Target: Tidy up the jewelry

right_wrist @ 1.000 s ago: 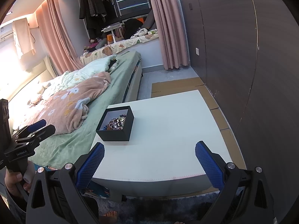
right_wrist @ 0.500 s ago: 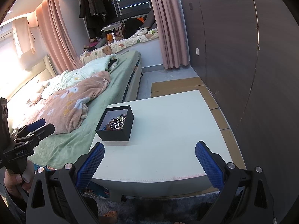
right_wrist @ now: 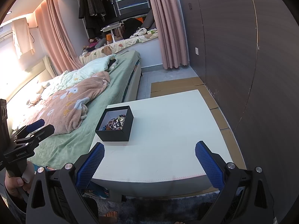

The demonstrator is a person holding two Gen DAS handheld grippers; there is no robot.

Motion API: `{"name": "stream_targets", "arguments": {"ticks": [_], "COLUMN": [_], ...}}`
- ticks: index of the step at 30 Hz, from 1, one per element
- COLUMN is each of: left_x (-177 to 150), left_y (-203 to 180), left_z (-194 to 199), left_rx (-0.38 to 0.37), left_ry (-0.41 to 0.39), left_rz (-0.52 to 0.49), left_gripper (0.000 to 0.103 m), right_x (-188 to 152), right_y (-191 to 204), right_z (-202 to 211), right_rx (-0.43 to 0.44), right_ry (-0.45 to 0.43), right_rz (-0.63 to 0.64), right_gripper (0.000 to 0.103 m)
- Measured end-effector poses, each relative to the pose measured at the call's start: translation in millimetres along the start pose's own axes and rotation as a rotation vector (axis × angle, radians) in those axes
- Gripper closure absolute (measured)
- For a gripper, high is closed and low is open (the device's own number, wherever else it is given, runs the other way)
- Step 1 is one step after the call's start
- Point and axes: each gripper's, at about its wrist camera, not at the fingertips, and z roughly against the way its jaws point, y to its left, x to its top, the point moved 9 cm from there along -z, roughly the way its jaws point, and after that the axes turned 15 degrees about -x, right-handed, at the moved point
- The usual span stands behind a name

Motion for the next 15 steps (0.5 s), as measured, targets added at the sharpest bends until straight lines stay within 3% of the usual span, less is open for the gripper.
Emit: {"name": "stream_targets", "arguments": {"ticks": [15], "left_x": [-0.9], "left_y": [-1.7], "left_z": [0.0], "left_rx": [0.0], "left_ry": [0.0], "left_rz": [0.001], "left_gripper": [0.005], "right_x": [0.3], "right_y": [-0.5], "right_z": [0.2], "right_rx": [0.0], "right_ry": [0.0], "right_rz": [0.001], "right_gripper": [0.008]}}
